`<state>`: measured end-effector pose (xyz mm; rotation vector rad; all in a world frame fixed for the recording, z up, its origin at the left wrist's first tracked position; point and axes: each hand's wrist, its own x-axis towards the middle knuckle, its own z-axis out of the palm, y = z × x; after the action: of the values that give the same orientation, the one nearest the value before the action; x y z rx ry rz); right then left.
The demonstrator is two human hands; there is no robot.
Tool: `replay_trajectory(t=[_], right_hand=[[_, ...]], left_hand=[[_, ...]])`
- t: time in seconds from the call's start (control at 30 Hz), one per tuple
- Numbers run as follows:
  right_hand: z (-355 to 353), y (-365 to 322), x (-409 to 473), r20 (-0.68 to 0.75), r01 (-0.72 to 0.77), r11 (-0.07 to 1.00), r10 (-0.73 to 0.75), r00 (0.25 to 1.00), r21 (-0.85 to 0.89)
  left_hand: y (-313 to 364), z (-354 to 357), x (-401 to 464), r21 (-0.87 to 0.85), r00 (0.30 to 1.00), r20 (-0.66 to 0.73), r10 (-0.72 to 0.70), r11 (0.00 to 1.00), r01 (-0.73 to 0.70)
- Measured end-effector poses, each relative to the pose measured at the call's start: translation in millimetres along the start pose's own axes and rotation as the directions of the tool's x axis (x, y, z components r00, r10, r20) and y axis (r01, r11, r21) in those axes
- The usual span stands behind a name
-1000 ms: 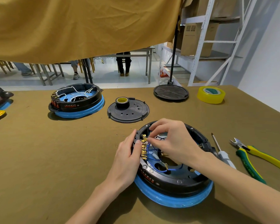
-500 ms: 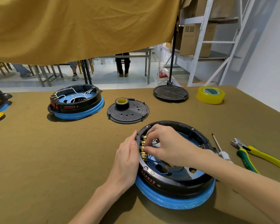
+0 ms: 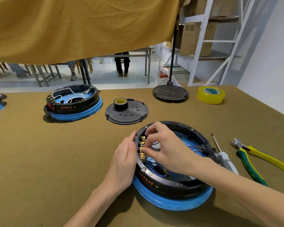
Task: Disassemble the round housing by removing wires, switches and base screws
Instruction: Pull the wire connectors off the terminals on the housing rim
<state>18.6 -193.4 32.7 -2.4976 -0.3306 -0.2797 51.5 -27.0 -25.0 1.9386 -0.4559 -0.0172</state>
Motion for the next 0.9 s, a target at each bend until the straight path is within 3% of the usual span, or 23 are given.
replay_trajectory(t=[0.33, 0.53, 0.73, 0.9], right_hand=[[-2.9, -1.3, 3.3, 0.031, -0.133, 0.988, 0.131, 0.991, 0.079], [3.2, -1.5, -2.1, -0.026, -0.055, 0.998, 0.056, 0.998, 0.033], [1.1, 0.5, 1.0, -0.015, -0.103, 0.992, 0.104, 0.994, 0.075], [2.6, 0.2, -0.4, -0.029, -0.044, 0.997, 0.046, 0.999, 0.064]], left_hand=[[0.1, -0.3, 0.6, -0.004, 1.000, -0.027, 0.012, 1.000, -0.012], [-0.4, -0.2, -0.3, -0.006, 0.999, -0.032, 0.014, 1.000, -0.014], [0.2, -0.4, -0.3, 0.017, 0.999, -0.033, 0.016, 1.000, -0.016], [1.1, -1.1, -2.4, 0.020, 0.999, -0.032, 0.018, 1.000, -0.017]])
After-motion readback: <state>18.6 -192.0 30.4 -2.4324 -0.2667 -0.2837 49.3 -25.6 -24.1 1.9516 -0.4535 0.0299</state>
